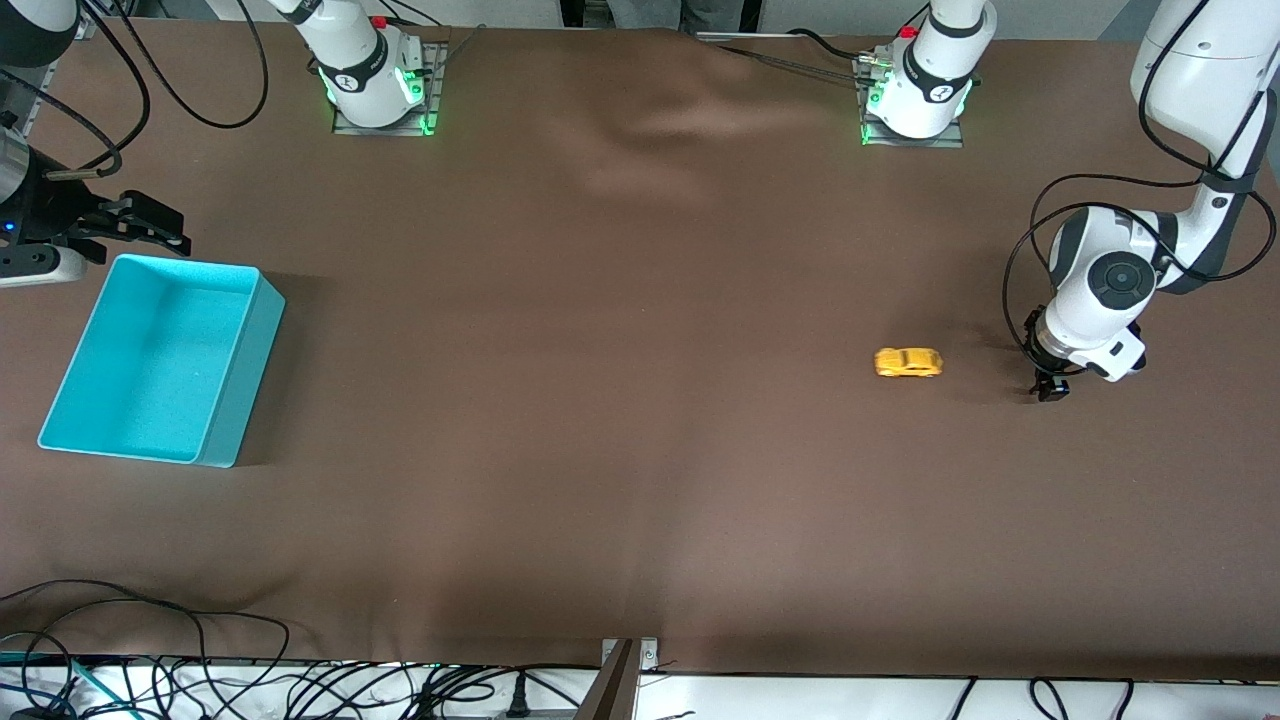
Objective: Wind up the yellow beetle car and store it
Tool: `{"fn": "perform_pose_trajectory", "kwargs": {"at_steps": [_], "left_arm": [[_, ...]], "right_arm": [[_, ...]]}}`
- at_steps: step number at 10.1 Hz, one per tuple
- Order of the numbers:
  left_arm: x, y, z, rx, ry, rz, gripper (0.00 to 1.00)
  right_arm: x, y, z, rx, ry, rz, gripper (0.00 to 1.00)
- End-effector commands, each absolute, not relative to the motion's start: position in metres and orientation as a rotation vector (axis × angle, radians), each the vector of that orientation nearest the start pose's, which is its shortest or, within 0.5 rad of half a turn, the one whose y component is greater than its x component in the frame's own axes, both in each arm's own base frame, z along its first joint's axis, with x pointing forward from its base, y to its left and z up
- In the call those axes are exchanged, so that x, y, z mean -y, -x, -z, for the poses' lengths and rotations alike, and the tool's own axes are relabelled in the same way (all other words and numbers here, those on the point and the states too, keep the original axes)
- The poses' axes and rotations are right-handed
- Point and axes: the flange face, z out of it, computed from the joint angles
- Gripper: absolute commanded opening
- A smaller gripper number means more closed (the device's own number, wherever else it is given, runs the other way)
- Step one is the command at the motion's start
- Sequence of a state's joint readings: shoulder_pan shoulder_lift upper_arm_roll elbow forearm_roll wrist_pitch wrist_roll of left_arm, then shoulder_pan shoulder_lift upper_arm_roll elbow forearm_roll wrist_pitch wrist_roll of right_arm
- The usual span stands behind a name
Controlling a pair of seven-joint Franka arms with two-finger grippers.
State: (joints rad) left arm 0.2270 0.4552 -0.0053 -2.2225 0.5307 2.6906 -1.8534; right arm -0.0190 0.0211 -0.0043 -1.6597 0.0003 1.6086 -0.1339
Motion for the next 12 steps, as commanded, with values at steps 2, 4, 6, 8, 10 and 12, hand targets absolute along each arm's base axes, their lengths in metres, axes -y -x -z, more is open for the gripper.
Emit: {"fn": "perform_pose_trajectory", "kwargs": {"at_steps": [2,4,6,8,10,12], "left_arm": [[-0.107,-0.549,-0.206,-2.301,-2.278,-0.414,0.82],[-0.105,-0.566,-0.238,-2.284,-2.321,-0.461,0.83],[-0.097,-0.591,-0.270,-2.253,-2.452,-0.399,0.90],[-0.099,-0.612,-0.309,-2.162,-2.527,-0.194,0.90],[-0.104,-0.625,-0.348,-2.007,-2.659,-0.046,0.90],[-0.095,-0.641,-0.388,-1.744,-2.780,-0.008,0.91]], "right_arm": [[0.013,-0.561,-0.577,0.191,3.120,-0.114,1.00],[0.013,-0.561,-0.577,0.191,3.120,-0.114,1.00],[0.013,-0.561,-0.577,0.193,3.119,-0.116,1.00],[0.013,-0.561,-0.576,0.193,3.118,-0.116,1.00],[0.014,-0.561,-0.576,0.188,3.118,-0.118,1.00],[0.014,-0.561,-0.576,0.188,3.118,-0.118,1.00]]}}
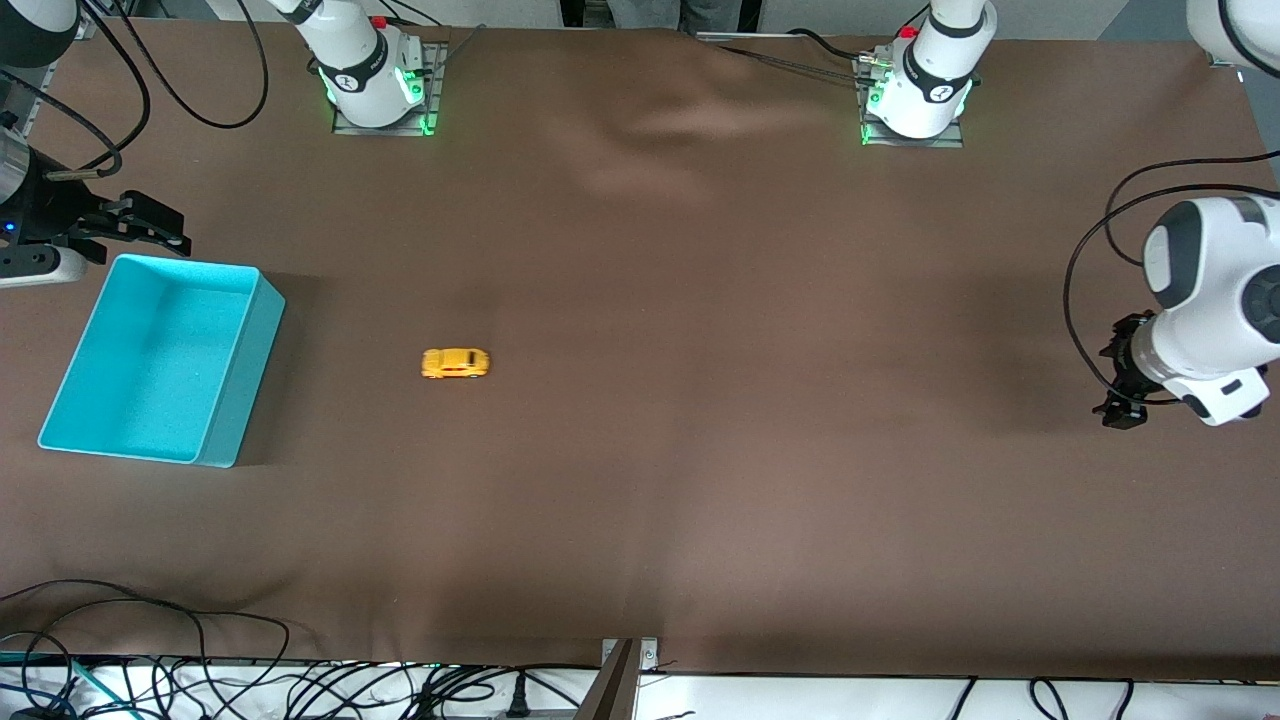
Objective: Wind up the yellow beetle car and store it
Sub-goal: 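Reach the right gripper to the yellow car while the left gripper withdraws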
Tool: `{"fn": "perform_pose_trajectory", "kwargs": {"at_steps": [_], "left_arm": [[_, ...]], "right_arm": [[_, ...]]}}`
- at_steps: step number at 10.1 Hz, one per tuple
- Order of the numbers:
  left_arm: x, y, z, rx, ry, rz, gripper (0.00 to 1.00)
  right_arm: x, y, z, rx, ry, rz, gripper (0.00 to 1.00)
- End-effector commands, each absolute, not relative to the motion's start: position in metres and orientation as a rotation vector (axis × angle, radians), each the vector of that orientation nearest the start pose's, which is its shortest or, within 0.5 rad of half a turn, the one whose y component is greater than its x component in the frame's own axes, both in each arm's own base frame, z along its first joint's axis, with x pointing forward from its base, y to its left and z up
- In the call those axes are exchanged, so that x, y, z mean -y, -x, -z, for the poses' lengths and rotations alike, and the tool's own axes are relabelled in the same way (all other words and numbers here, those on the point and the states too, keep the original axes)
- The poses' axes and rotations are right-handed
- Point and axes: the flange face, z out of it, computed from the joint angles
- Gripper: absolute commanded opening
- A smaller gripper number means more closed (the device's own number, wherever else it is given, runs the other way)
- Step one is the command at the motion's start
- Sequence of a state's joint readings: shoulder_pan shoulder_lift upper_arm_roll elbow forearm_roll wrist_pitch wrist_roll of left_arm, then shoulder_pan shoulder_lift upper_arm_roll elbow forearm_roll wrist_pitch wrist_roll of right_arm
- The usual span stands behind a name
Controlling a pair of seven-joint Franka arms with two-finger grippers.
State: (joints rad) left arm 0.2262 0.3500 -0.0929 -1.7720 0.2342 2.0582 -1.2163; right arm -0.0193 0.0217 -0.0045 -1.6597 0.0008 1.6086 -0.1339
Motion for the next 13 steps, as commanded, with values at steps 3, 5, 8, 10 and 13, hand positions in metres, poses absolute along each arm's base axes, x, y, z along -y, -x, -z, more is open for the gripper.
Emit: {"fn": "perform_pose_trajectory", "kwargs": {"at_steps": [3,5,8,10,13], "left_arm": [[-0.090,-0.660,-0.452,1.383,2.743,0.043,1.00],[-0.076,-0.664,-0.475,1.175,2.842,0.020,1.00],[-0.055,-0.668,-0.502,0.831,2.976,0.035,1.00],[-0.041,-0.666,-0.515,0.620,3.035,0.015,1.00],[-0.028,-0.661,-0.522,0.325,3.149,-0.029,1.00]], "right_arm": [[0.015,-0.561,-0.575,0.188,3.119,-0.121,1.00],[0.013,-0.564,-0.569,0.193,3.119,-0.143,1.00],[0.013,-0.565,-0.566,0.191,3.118,-0.152,1.00],[0.010,-0.576,-0.546,0.191,3.116,-0.188,1.00],[-0.018,-0.606,-0.508,0.260,3.113,-0.210,1.00]]}}
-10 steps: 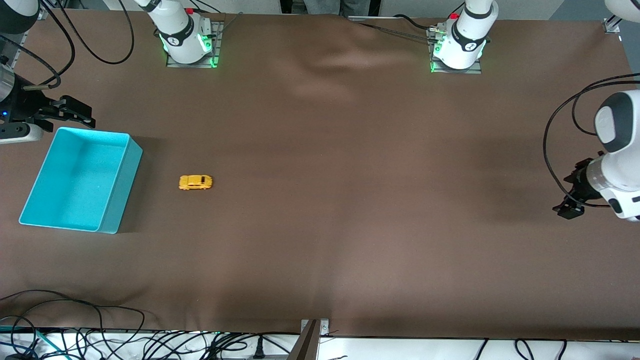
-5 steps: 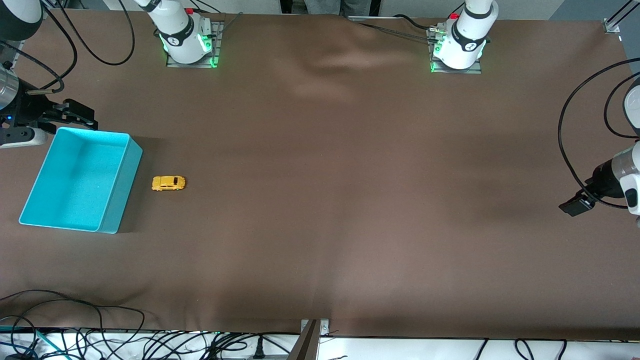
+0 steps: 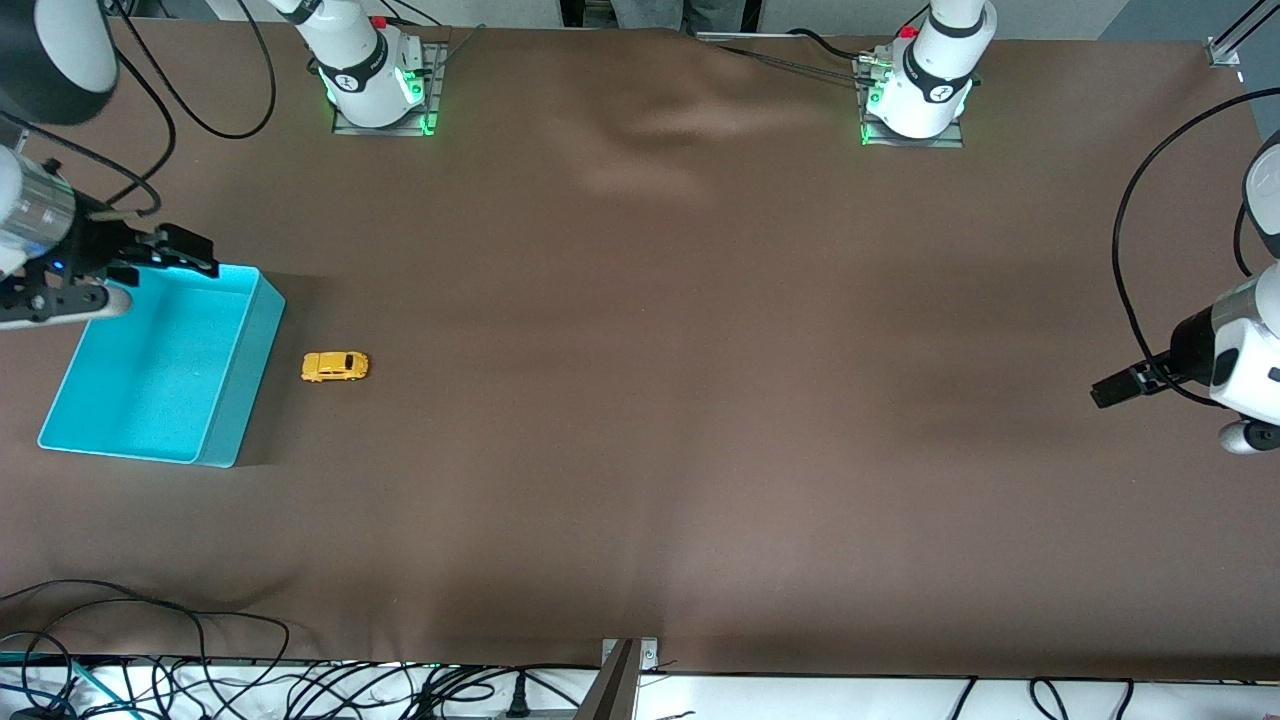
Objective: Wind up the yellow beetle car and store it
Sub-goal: 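Reach the right gripper to the yellow car while the left gripper withdraws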
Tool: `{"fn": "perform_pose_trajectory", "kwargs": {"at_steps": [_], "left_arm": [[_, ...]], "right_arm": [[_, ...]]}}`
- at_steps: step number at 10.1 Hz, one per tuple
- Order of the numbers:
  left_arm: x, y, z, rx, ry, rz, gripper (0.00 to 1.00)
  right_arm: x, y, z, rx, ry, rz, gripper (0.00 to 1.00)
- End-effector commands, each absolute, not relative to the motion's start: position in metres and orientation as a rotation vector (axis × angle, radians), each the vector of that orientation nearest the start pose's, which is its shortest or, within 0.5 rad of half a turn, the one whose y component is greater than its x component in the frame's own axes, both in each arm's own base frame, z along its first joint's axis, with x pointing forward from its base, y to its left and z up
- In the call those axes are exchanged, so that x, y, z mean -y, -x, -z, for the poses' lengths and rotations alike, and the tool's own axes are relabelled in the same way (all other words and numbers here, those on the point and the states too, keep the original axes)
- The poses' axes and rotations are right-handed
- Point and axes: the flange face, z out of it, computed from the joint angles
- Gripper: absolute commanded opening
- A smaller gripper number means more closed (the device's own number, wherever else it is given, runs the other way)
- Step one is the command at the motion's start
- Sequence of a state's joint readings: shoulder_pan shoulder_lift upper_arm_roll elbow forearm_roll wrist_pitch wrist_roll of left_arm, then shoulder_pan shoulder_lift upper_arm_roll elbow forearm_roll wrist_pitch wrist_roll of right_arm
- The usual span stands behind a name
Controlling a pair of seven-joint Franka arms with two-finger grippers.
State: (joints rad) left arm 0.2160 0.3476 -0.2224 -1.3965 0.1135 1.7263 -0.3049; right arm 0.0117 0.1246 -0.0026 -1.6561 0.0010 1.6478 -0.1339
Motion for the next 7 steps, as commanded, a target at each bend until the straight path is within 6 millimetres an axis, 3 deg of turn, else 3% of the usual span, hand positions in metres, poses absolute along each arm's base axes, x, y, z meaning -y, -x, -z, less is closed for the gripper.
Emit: {"fn": "perform_pose_trajectory", "kwargs": {"at_steps": [1,4,6,7], "left_arm": [[-0.027,-0.655,-0.525,0.212,3.161,-0.060,1.00],[-0.015,-0.652,-0.522,0.167,3.144,-0.079,1.00],[-0.024,-0.653,-0.519,0.247,3.205,-0.084,1.00],[-0.031,-0.655,-0.521,0.264,3.228,-0.075,1.00]], "right_arm": [[-0.033,-0.617,-0.500,0.297,3.117,-0.219,1.00],[-0.045,-0.645,-0.469,0.326,3.121,-0.179,1.00],[-0.042,-0.661,-0.428,0.335,3.123,-0.165,1.00],[-0.044,-0.659,-0.405,0.350,3.123,-0.143,1.00]]}}
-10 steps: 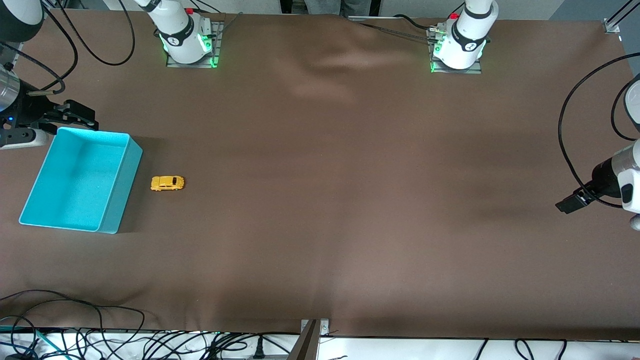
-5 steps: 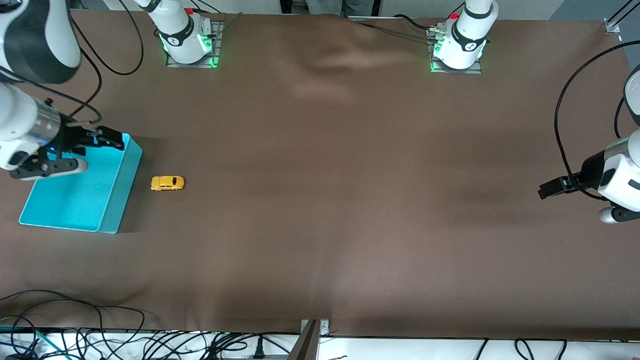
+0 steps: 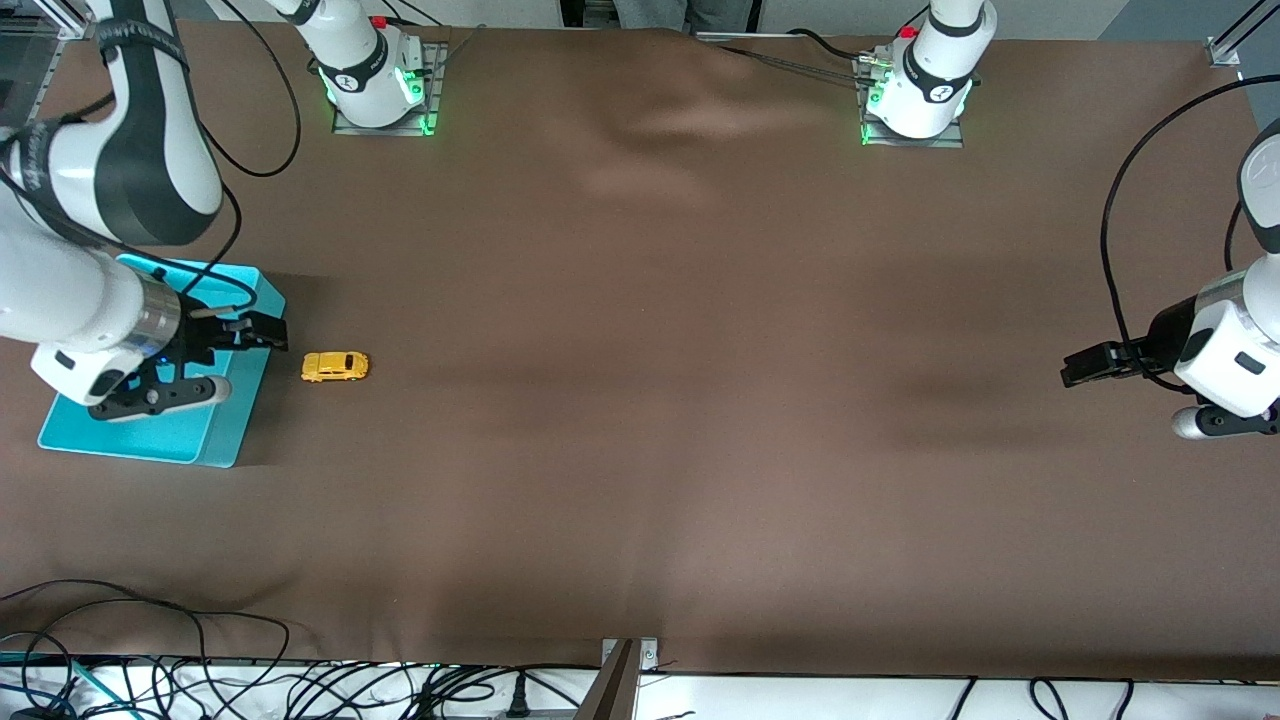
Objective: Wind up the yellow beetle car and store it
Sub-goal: 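Reach the right gripper to the yellow car while the left gripper withdraws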
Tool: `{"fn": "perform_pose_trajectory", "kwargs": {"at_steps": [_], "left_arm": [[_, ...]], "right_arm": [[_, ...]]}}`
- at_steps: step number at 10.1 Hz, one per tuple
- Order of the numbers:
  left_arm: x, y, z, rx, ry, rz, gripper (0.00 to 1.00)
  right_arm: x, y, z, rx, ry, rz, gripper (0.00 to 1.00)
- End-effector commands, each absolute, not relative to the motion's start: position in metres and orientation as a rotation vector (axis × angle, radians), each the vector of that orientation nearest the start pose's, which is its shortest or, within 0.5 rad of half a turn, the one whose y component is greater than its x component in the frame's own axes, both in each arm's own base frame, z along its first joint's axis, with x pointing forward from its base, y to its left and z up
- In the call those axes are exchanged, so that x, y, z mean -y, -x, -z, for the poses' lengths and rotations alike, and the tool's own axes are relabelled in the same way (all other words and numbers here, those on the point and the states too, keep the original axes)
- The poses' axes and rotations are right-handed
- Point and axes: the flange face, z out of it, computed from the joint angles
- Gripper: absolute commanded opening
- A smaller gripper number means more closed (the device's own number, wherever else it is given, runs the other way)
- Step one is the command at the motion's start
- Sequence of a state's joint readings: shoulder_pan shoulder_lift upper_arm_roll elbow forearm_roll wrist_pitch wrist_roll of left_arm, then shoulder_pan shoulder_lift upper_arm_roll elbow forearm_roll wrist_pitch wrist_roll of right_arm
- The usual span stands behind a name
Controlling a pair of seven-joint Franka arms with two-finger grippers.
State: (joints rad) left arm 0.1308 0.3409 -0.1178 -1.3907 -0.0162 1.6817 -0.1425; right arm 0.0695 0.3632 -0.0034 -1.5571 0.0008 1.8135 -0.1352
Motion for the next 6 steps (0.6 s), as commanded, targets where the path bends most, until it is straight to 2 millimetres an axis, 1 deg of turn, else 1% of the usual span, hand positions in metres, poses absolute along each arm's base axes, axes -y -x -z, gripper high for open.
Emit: {"fn": "perform_pose_trajectory", "kwargs": {"at_steps": [1,2,3,4,5,6], "left_arm": [[-0.033,-0.655,-0.522,0.269,3.227,-0.072,1.00],[-0.034,-0.655,-0.522,0.268,3.225,-0.069,1.00],[-0.035,-0.656,-0.521,0.267,3.221,-0.071,1.00],[-0.034,-0.656,-0.520,0.267,3.221,-0.074,1.00],[-0.033,-0.656,-0.520,0.269,3.219,-0.074,1.00],[-0.033,-0.656,-0.519,0.269,3.219,-0.077,1.00]], "right_arm": [[-0.043,-0.656,-0.384,0.430,3.115,-0.112,1.00],[-0.041,-0.652,-0.359,0.590,3.103,-0.067,1.00],[-0.040,-0.646,-0.337,0.691,3.084,-0.030,1.00],[-0.040,-0.642,-0.323,0.783,3.062,-0.040,1.00],[-0.040,-0.638,-0.313,0.934,3.014,-0.067,1.00],[-0.039,-0.634,-0.304,1.116,2.955,-0.056,1.00]]}}
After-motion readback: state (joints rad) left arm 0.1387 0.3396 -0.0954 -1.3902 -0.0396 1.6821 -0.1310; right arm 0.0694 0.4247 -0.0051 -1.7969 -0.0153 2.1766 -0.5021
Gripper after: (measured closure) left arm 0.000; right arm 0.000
